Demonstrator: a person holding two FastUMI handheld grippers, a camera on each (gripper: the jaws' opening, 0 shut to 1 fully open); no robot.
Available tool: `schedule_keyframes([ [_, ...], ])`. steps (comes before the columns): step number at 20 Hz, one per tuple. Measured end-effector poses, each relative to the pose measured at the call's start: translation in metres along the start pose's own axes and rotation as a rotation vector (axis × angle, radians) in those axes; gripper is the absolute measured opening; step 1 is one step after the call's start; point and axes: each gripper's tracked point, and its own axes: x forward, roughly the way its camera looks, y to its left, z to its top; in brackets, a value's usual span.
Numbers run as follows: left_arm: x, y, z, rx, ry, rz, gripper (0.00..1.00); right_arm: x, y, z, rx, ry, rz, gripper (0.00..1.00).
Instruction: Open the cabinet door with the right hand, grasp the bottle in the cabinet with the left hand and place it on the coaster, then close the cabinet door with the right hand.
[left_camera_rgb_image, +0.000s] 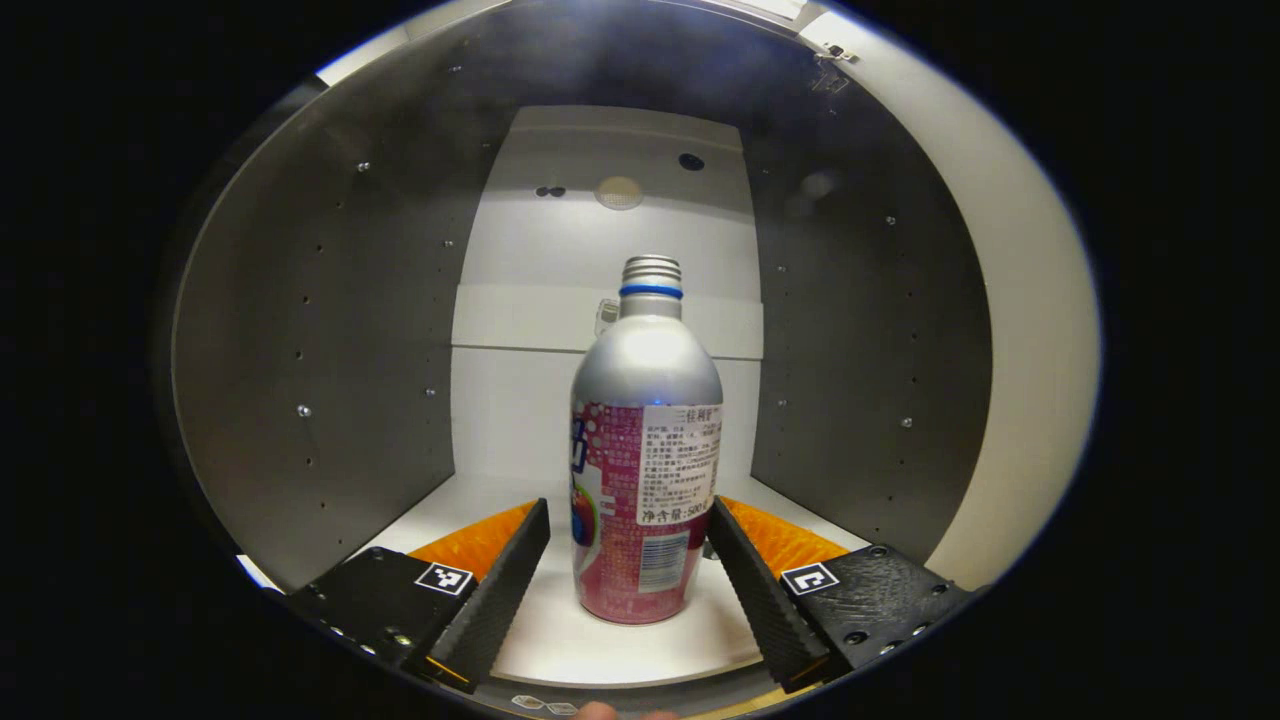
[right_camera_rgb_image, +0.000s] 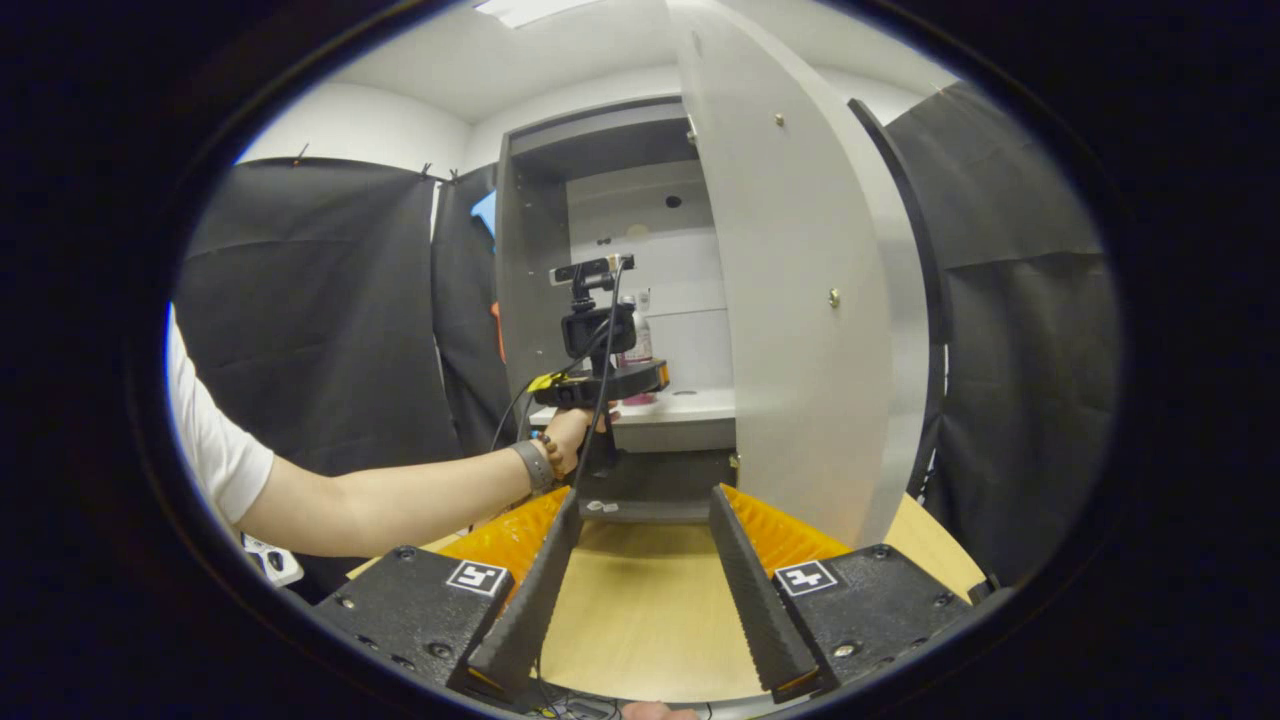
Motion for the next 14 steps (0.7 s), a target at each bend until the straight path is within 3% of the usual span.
schedule_keyframes([
  [2, 0.002, 0.001, -0.002, -0.026, 0.007, -0.005, 0.78, 0.000, -0.002, 0.001, 0.006, -0.002, -0.003, 0.83],
  [4, -0.002, 0.004, 0.003, -0.032, 0.000, -0.004, 0.77, -0.001, -0.001, 0.002, 0.008, -0.003, 0.000, 0.83],
  [5, -0.008, 0.005, 0.007, -0.034, -0.005, -0.007, 0.65, -0.001, 0.000, 0.003, 0.007, -0.006, 0.003, 0.83],
  [6, -0.016, 0.007, 0.012, -0.034, -0.016, -0.010, 0.64, -0.001, 0.000, 0.004, 0.005, -0.010, 0.006, 0.83],
  [7, -0.029, 0.009, 0.019, -0.034, -0.034, -0.011, 0.84, -0.001, 0.001, 0.004, 0.004, -0.014, 0.011, 0.83],
  [8, -0.043, 0.012, 0.026, -0.037, -0.054, -0.018, 0.84, -0.001, 0.003, 0.004, 0.003, -0.018, 0.015, 0.83],
  [9, -0.061, 0.015, 0.031, -0.037, -0.071, -0.027, 0.73, -0.001, 0.005, 0.005, 0.005, -0.021, 0.024, 0.83],
  [14, -0.174, 0.054, 0.031, -0.025, -0.109, -0.020, 0.73, -0.004, 0.018, 0.007, 0.006, -0.045, 0.073, 0.83],
])
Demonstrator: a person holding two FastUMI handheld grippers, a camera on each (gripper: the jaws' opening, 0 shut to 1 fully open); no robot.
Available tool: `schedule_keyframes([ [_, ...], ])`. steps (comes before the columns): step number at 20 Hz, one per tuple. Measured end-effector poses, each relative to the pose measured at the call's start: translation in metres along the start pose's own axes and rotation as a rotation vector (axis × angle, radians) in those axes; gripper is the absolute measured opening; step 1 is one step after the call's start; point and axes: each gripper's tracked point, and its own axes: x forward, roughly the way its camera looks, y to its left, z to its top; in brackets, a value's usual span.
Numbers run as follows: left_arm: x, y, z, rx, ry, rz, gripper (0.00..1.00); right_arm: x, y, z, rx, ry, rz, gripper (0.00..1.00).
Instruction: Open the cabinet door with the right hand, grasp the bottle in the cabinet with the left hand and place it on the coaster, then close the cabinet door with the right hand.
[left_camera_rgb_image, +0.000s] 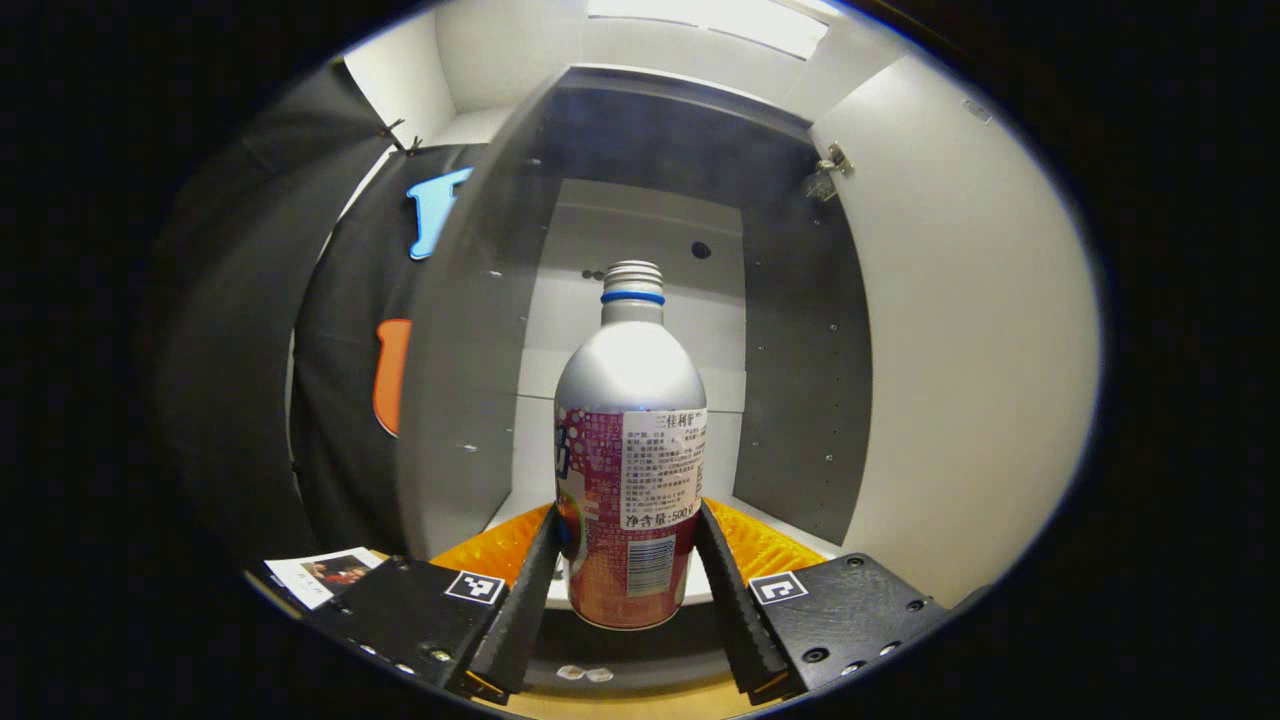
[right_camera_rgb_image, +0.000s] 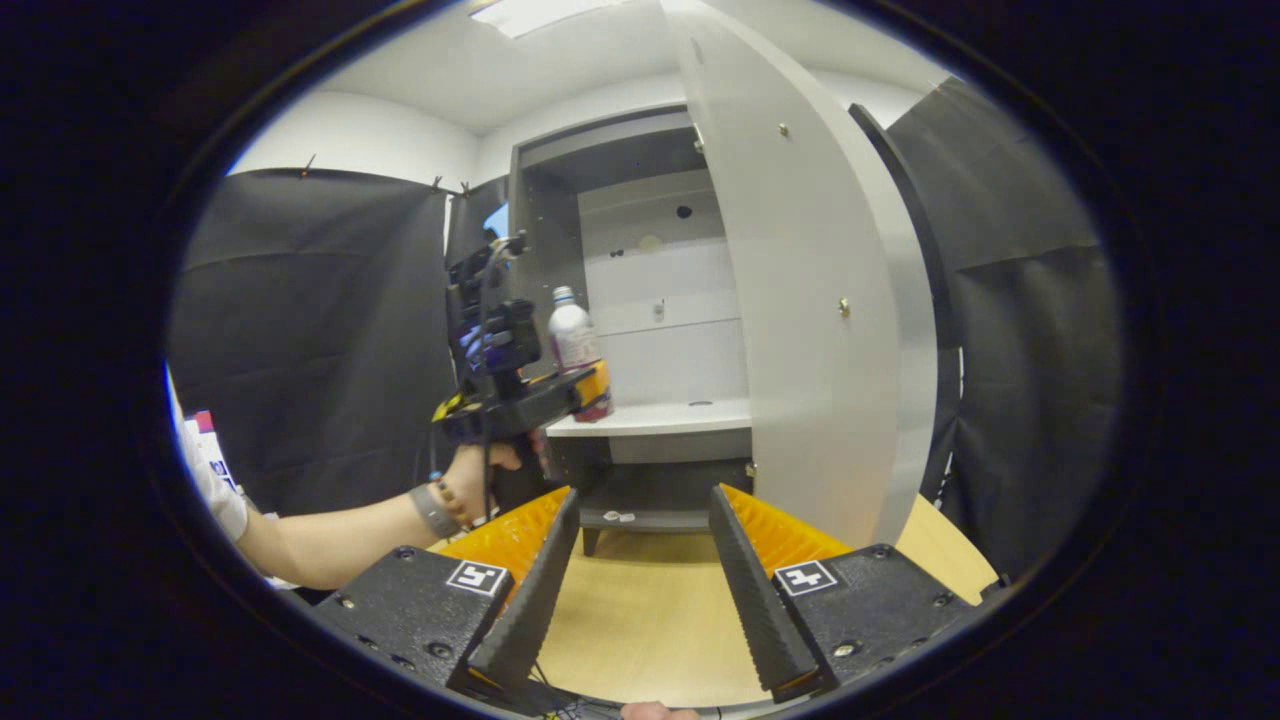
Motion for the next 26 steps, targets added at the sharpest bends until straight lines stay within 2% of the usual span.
schedule_keyframes([
  [3, -0.070, 0.039, -0.026, 0.018, 0.029, 0.069, 0.73, -0.003, 0.010, 0.003, -0.004, -0.019, 0.030, 0.83],
  [5, -0.111, 0.070, -0.056, 0.036, 0.066, 0.142, 0.74, -0.004, 0.017, 0.003, -0.007, -0.016, 0.048, 0.83],
  [11, -0.191, 0.135, -0.160, 0.057, 0.162, 0.307, 0.74, -0.005, 0.040, -0.005, -0.029, 0.011, 0.080, 0.83],
  [19, -0.211, 0.162, -0.251, 0.062, 0.250, 0.383, 0.74, 0.000, 0.058, -0.024, -0.054, 0.083, 0.079, 0.83],
  [22, -0.213, 0.176, -0.267, 0.044, 0.269, 0.423, 0.74, 0.001, 0.059, -0.029, -0.074, 0.100, 0.069, 0.83],
  [26, -0.211, 0.182, -0.281, 0.023, 0.291, 0.431, 0.74, 0.009, 0.063, -0.029, -0.087, 0.108, 0.066, 0.83],
])
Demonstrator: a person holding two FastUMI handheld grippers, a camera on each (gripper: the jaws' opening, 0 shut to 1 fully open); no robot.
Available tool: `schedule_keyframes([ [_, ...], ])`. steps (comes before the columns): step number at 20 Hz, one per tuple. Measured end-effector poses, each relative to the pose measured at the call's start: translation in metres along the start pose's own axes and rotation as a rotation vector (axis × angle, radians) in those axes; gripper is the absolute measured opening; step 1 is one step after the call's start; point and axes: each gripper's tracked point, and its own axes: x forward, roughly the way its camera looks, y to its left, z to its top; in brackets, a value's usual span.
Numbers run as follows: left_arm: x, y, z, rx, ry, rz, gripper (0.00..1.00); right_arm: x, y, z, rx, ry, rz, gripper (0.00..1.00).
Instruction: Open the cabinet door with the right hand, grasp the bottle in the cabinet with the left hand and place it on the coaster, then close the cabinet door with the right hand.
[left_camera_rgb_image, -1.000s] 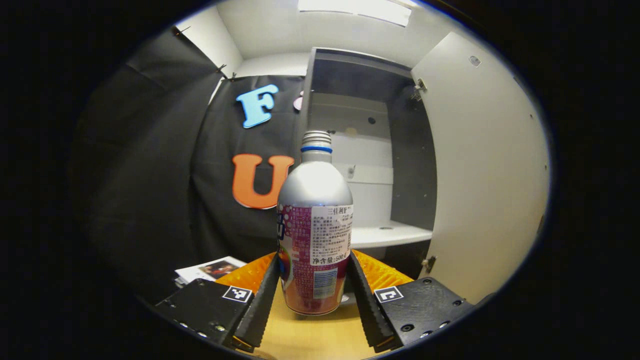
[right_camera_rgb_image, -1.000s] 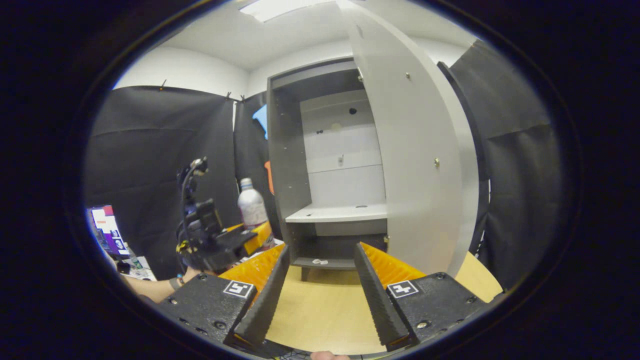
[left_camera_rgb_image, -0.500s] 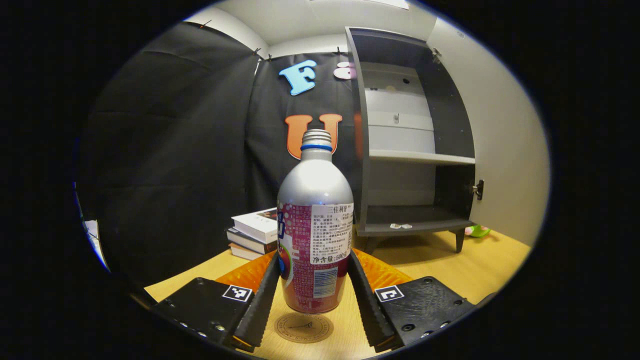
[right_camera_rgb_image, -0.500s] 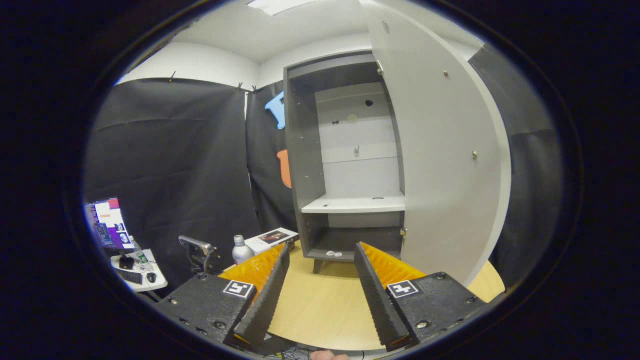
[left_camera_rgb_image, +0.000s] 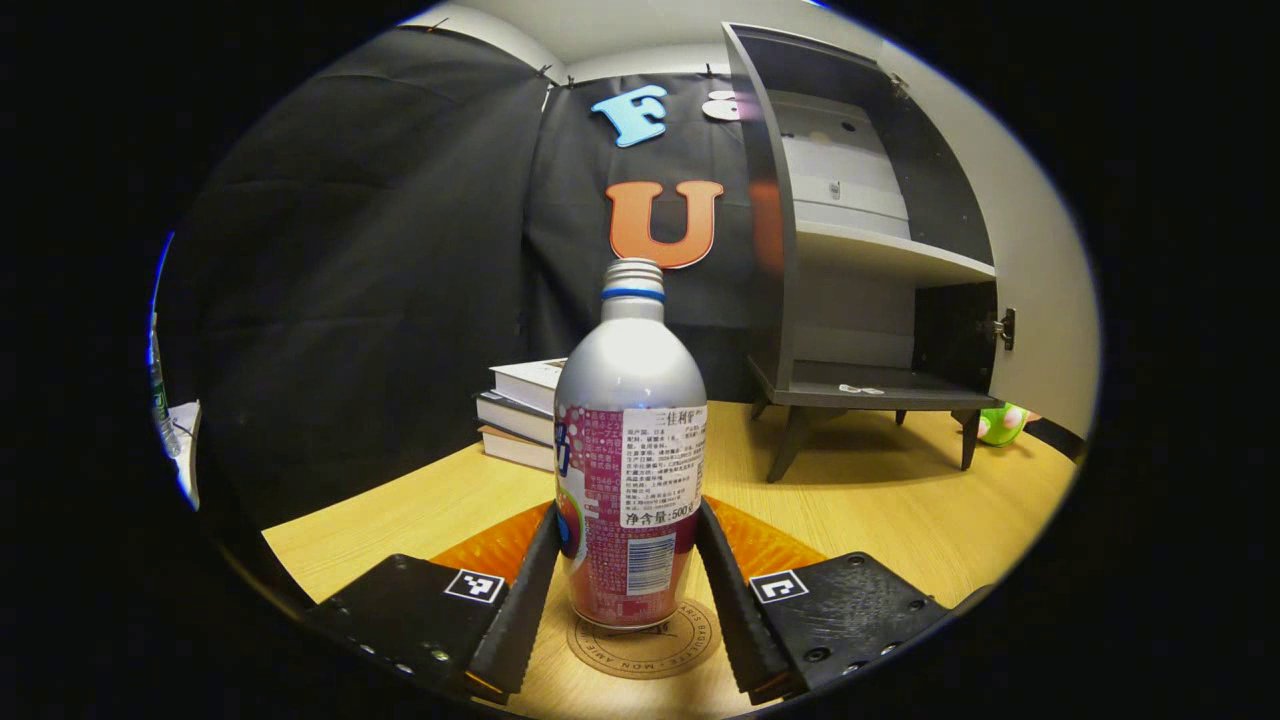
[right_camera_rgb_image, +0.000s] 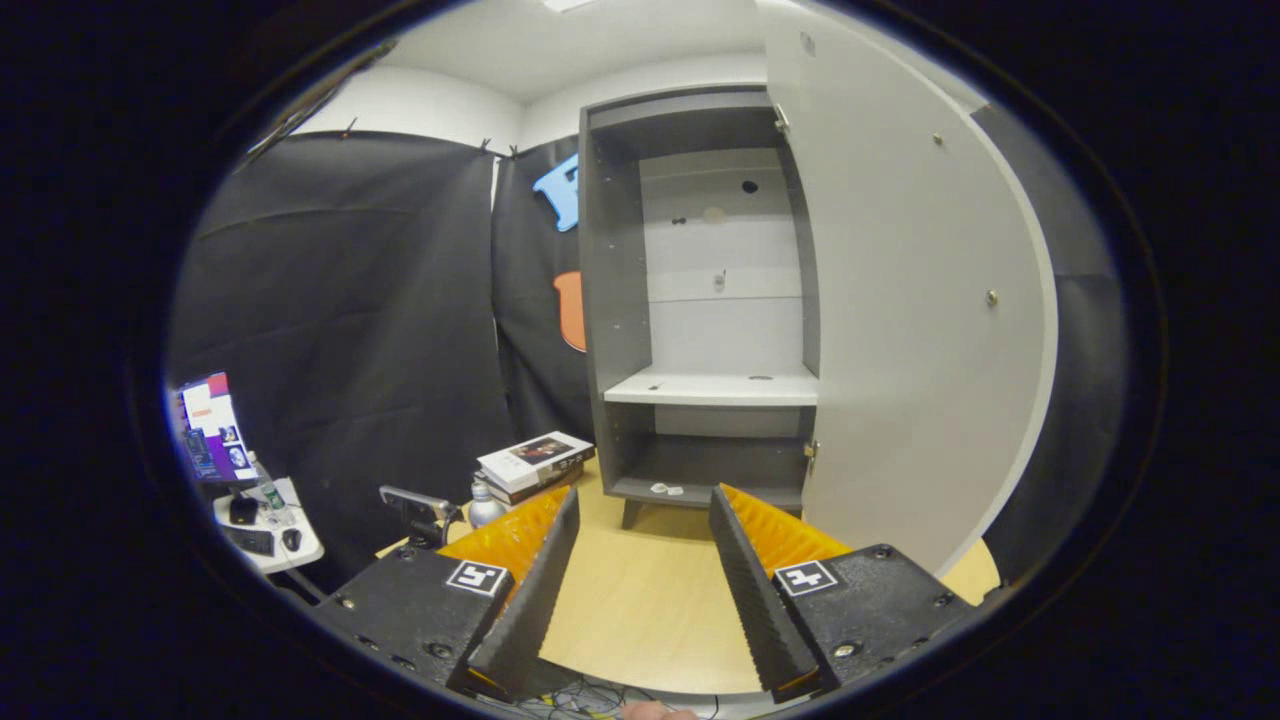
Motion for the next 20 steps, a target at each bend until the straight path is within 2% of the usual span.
schedule_keyframes([
  [7, 0.005, 0.002, -0.013, 0.007, 0.037, -0.009, 0.74, 0.012, 0.000, 0.001, 0.003, 0.000, -0.005, 0.83],
  [8, 0.005, 0.000, -0.010, 0.003, 0.021, -0.017, 0.84, 0.013, 0.001, 0.000, 0.002, 0.001, -0.004, 0.83],
  [9, 0.005, -0.002, -0.012, 0.013, 0.035, -0.024, 0.73, 0.015, 0.000, 0.001, 0.002, 0.002, -0.004, 0.83],
  [12, 0.001, -0.010, -0.015, 0.044, 0.037, -0.067, 0.78, 0.020, 0.001, 0.000, 0.002, 0.003, 0.000, 0.83],
  [20, -0.011, -0.010, -0.023, 0.032, 0.092, -0.098, 0.81, 0.021, -0.001, -0.001, 0.006, -0.001, 0.002, 0.83],
])
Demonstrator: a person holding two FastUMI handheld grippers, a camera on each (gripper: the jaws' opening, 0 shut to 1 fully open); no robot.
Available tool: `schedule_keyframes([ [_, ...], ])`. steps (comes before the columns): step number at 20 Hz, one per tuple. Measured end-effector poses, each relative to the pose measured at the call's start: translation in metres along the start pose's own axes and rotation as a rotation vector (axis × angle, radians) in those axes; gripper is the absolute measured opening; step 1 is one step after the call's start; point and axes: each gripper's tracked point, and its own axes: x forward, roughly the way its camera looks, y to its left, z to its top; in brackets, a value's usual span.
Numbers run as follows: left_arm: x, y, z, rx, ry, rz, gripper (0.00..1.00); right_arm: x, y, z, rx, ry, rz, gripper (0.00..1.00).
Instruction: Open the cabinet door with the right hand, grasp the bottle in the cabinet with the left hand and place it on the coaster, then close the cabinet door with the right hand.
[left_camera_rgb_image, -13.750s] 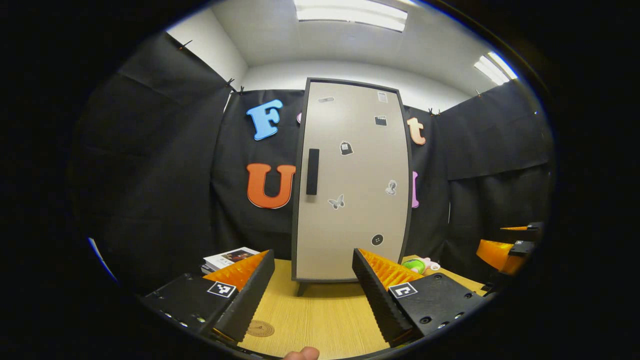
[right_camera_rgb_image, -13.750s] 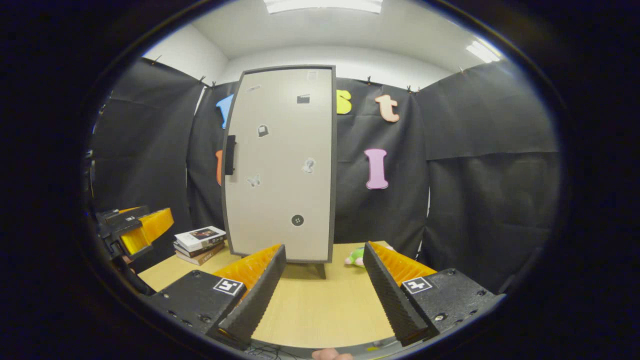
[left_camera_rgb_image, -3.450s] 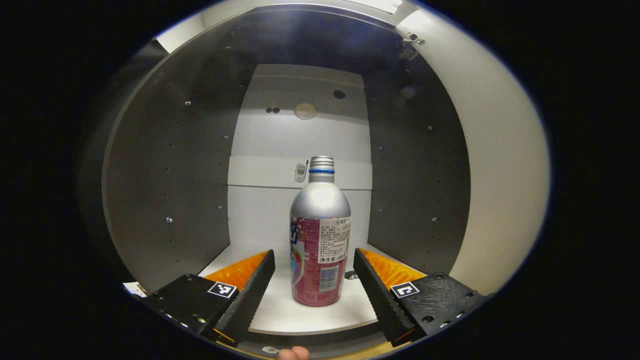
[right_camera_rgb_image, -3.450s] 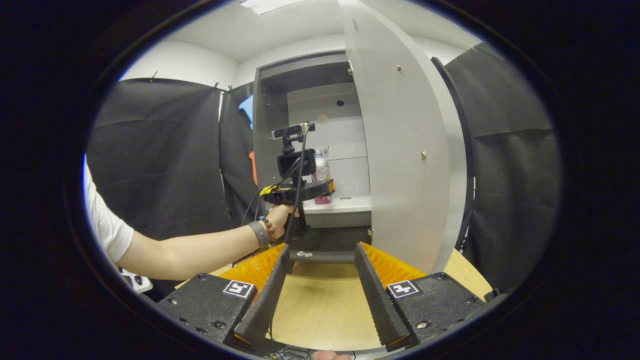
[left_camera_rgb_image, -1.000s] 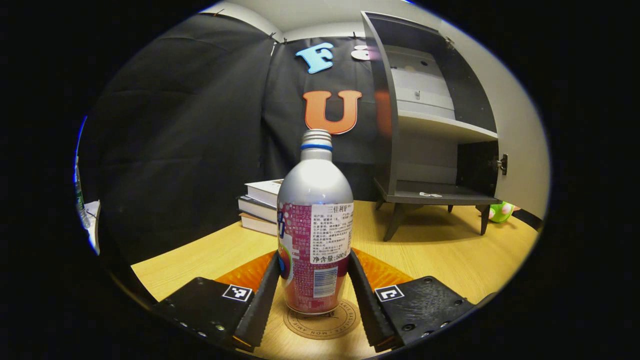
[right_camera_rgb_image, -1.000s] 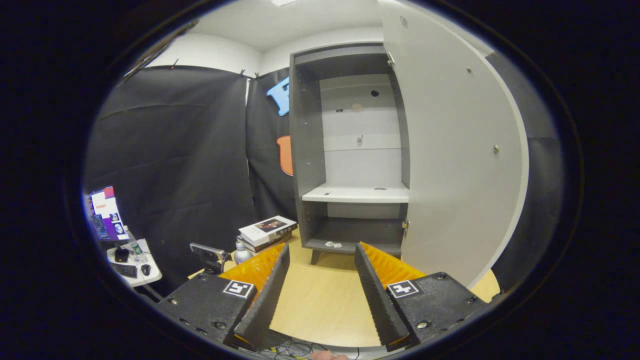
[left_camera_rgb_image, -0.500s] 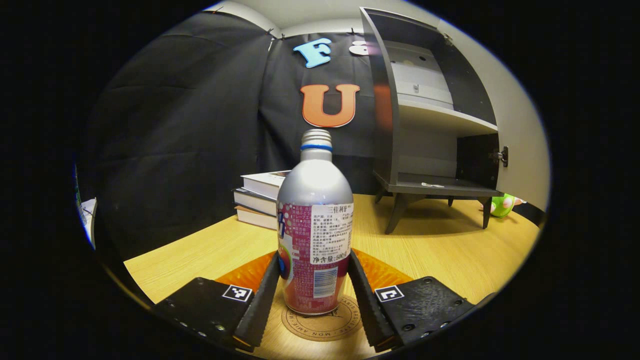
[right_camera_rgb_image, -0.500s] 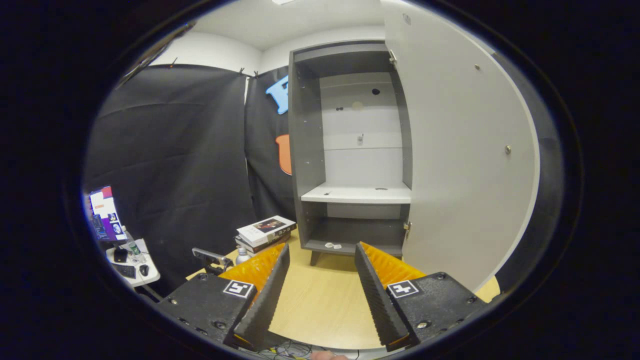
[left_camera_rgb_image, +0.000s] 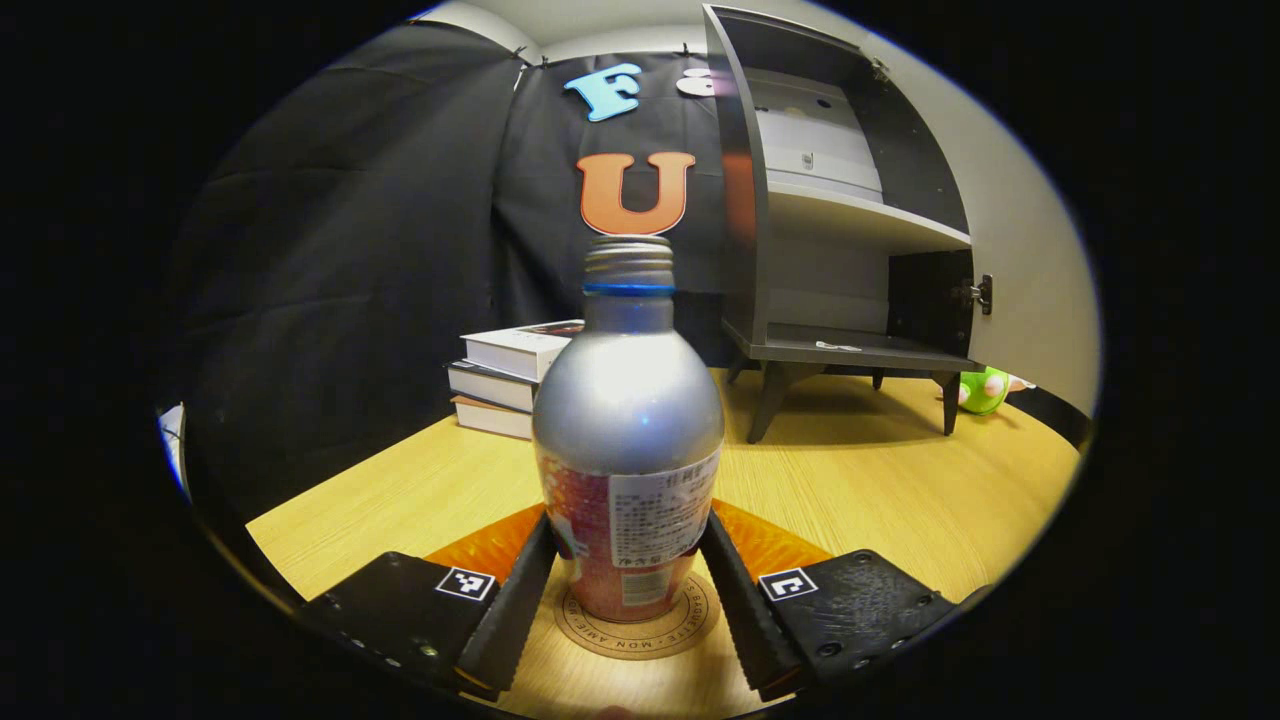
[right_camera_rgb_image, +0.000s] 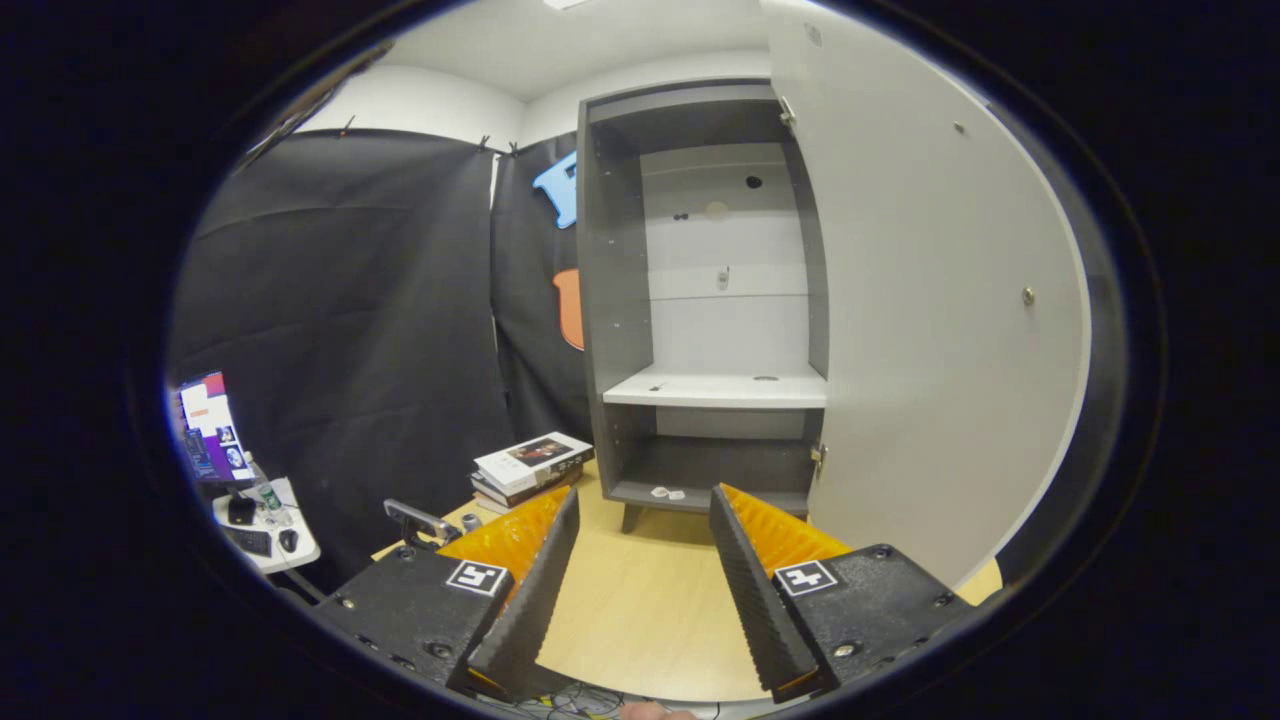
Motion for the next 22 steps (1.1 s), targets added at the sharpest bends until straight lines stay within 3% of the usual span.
schedule_keyframes([
  [2, -0.004, -0.002, -0.001, -0.001, 0.001, -0.013, 0.84, -0.001, 0.000, 0.000, 0.006, 0.000, 0.001, 0.83],
  [5, -0.017, -0.002, 0.006, -0.005, -0.017, -0.027, 0.98, -0.004, -0.002, 0.000, 0.002, -0.004, -0.005, 0.83],
  [10, -0.051, 0.010, 0.058, -0.016, -0.119, 0.003, 0.98, -0.011, -0.001, 0.005, 0.006, -0.025, -0.004, 0.83],
  [15, -0.101, 0.013, 0.152, 0.000, -0.225, 0.030, 0.96, -0.025, -0.002, 0.021, 0.008, -0.077, 0.000, 0.83],
  [22, -0.150, -0.050, 0.260, 0.003, -0.296, -0.124, 0.95, -0.063, -0.026, 0.051, 0.029, -0.163, -0.052, 0.83],
])
